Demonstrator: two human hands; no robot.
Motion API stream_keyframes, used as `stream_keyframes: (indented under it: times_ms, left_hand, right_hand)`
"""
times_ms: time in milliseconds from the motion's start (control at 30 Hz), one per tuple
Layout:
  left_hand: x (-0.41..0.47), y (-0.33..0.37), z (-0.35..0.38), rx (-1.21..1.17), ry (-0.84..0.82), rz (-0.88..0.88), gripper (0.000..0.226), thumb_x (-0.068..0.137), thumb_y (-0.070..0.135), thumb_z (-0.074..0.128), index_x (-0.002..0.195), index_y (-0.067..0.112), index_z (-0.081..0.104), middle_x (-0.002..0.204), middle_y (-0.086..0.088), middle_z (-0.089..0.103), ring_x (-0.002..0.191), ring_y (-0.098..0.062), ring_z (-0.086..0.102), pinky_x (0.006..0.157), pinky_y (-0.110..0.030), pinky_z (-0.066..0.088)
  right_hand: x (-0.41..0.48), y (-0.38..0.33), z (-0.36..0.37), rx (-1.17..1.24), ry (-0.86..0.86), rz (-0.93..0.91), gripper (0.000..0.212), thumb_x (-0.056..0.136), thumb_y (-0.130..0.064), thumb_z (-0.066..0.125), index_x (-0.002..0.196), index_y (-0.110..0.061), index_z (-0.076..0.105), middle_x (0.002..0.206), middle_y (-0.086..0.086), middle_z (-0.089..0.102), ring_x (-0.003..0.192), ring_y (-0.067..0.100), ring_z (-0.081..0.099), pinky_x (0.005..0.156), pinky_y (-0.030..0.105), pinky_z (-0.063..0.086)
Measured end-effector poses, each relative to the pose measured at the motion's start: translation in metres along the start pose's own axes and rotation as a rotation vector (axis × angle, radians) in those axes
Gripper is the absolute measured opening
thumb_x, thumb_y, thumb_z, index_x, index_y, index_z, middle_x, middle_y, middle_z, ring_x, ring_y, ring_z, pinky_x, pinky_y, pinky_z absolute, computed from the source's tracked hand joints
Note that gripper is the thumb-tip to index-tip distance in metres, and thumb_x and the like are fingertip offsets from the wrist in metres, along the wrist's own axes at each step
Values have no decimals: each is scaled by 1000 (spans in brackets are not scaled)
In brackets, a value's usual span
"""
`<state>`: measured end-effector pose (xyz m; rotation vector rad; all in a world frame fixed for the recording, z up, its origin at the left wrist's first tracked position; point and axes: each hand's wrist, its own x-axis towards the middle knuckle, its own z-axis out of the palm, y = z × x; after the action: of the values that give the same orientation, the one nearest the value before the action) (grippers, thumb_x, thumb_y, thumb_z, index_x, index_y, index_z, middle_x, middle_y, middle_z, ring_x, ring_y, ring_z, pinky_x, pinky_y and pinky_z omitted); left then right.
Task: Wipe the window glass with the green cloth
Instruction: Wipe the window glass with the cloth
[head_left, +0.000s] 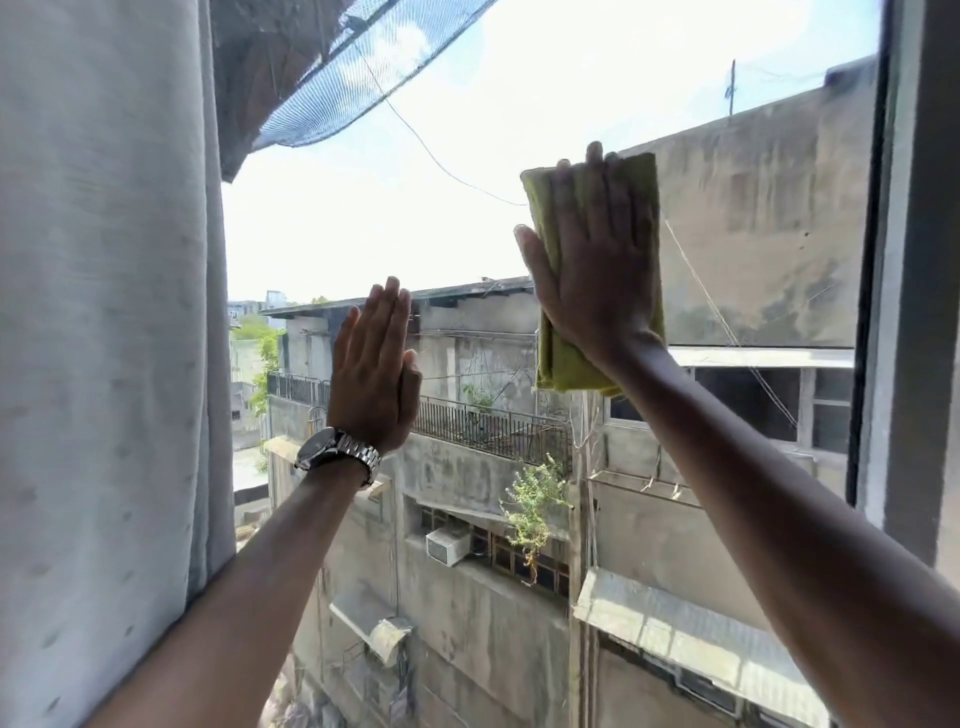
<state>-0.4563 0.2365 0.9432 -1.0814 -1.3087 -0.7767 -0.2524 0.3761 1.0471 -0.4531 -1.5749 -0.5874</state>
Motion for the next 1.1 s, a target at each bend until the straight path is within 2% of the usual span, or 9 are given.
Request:
stream_keyframes:
  times_ms: [133, 233, 400, 500, 600, 733, 800, 933, 1100]
  left_hand:
    - [1, 1, -2, 1, -7, 1, 58, 99, 20, 31, 154, 1, 28, 165, -17, 27, 157, -25, 19, 131, -44, 15]
    - [2, 3, -4, -1, -14, -4, 59, 98, 18, 33, 154, 0, 29, 165, -18, 27, 157, -26, 20, 130, -47, 17]
    - [2, 7, -8, 5, -29, -13, 59, 98, 18, 33, 153, -1, 28, 165, -19, 27, 156, -28, 21, 129, -50, 20]
    - [3, 8, -9, 11, -38, -9, 59, 99, 21, 30, 153, -2, 29, 164, -21, 28, 155, -30, 23, 127, -53, 23]
    - [3, 10, -8, 7, -39, -17, 59, 98, 20, 31, 153, -2, 29, 164, -21, 27, 155, -31, 23, 125, -55, 25]
    - [2, 7, -4, 11, -16, -6, 58, 99, 21, 30, 153, -1, 29, 164, -20, 28, 156, -29, 23, 126, -53, 24]
    - [2, 5, -2, 7, -5, 1, 58, 100, 24, 27, 154, 0, 28, 165, -18, 27, 156, -27, 21, 127, -51, 23]
    - [0, 0, 3, 5, 13, 15, 58, 103, 27, 21, 155, 3, 26, 166, -16, 26, 157, -24, 19, 130, -44, 17]
    - [0, -2, 2, 16, 15, 30, 57, 102, 24, 24, 154, 1, 29, 165, -16, 27, 157, -25, 20, 130, -42, 16]
  right_hand:
    - [-28, -17, 6, 145, 60, -126, 58, 107, -38, 38, 155, -5, 37, 161, 24, 34, 149, 38, 37, 126, 53, 29]
    - [-62, -13, 4, 160, 8, -151, 57, 103, -32, 46, 149, 2, 43, 152, 26, 47, 138, 39, 50, 122, 51, 37]
    - [-142, 29, -12, -55, -114, -363, 59, 108, -39, 41, 155, -4, 36, 162, 20, 35, 151, 34, 36, 125, 50, 33]
    - [-167, 61, -21, -116, -118, -307, 58, 108, -41, 38, 156, -9, 36, 161, 20, 37, 147, 35, 41, 121, 51, 37]
    - [-148, 69, -20, -84, -114, -228, 59, 105, -40, 49, 156, -12, 37, 163, 20, 35, 149, 36, 38, 124, 52, 34]
    - [-81, 35, -7, 9, -44, -86, 58, 108, -40, 41, 159, -15, 31, 166, 14, 30, 155, 31, 27, 129, 47, 23]
    - [-50, 5, 1, 54, -18, -67, 56, 109, -40, 39, 158, -14, 34, 166, 13, 31, 155, 30, 27, 129, 47, 23]
    - [-35, -48, 20, 89, -27, -159, 55, 109, -39, 33, 157, -12, 36, 165, 14, 32, 155, 30, 26, 127, 48, 26]
    - [-85, -63, 25, 93, -74, -307, 55, 109, -38, 34, 157, -11, 33, 164, 16, 33, 154, 30, 29, 127, 48, 29]
